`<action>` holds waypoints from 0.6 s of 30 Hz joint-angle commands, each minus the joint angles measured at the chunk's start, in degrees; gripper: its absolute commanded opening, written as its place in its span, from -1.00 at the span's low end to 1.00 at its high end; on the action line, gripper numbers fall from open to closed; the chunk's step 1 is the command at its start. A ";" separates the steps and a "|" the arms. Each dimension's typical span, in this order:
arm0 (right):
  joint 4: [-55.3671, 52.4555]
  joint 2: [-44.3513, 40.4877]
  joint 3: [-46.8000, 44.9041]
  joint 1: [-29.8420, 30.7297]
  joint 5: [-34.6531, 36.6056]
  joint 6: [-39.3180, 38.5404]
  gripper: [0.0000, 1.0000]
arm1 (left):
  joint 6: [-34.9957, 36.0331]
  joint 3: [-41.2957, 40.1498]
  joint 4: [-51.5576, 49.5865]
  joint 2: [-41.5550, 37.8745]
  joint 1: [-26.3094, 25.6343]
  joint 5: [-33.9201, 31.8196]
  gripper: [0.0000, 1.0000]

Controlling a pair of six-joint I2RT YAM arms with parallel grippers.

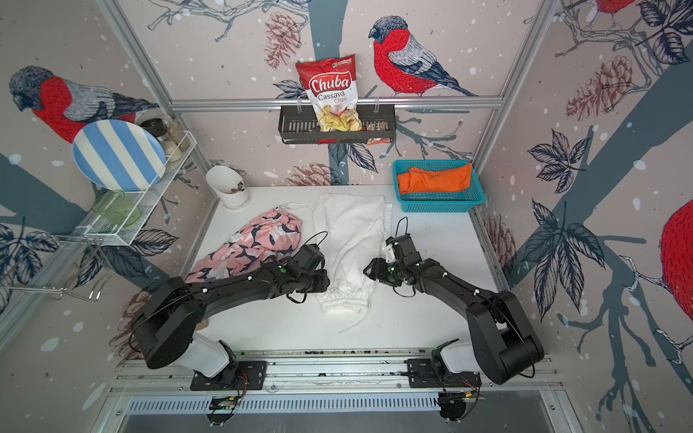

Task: Roll up the shorts
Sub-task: Adjust the shorts at the center of the board.

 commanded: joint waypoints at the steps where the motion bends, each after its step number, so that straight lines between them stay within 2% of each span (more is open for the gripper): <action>1: 1.12 -1.69 -3.38 2.53 -1.16 4.63 0.26 | 0.26 -1.92 -0.21 0.52 -0.29 0.57 -0.38; 8: 6.42 -8.29 -10.51 7.19 -1.13 13.13 0.25 | -2.09 -2.58 2.34 2.59 -3.78 1.18 -0.39; 11: 8.77 -9.44 -12.13 7.61 -2.06 15.33 0.16 | -3.16 -3.16 3.71 2.56 -4.29 1.47 -0.40; 13: 8.67 -9.90 -11.91 7.68 -2.09 15.89 -0.06 | -3.32 -3.12 3.82 2.43 -4.40 1.45 -0.40; 16: 8.32 -11.78 -11.42 7.72 -1.32 16.87 -0.68 | -3.16 -2.49 2.47 1.57 -4.40 0.45 -0.41; 18: 7.14 -12.55 -10.12 7.69 -0.78 17.16 -0.88 | -2.78 -1.59 1.07 0.15 -4.40 -1.09 -0.41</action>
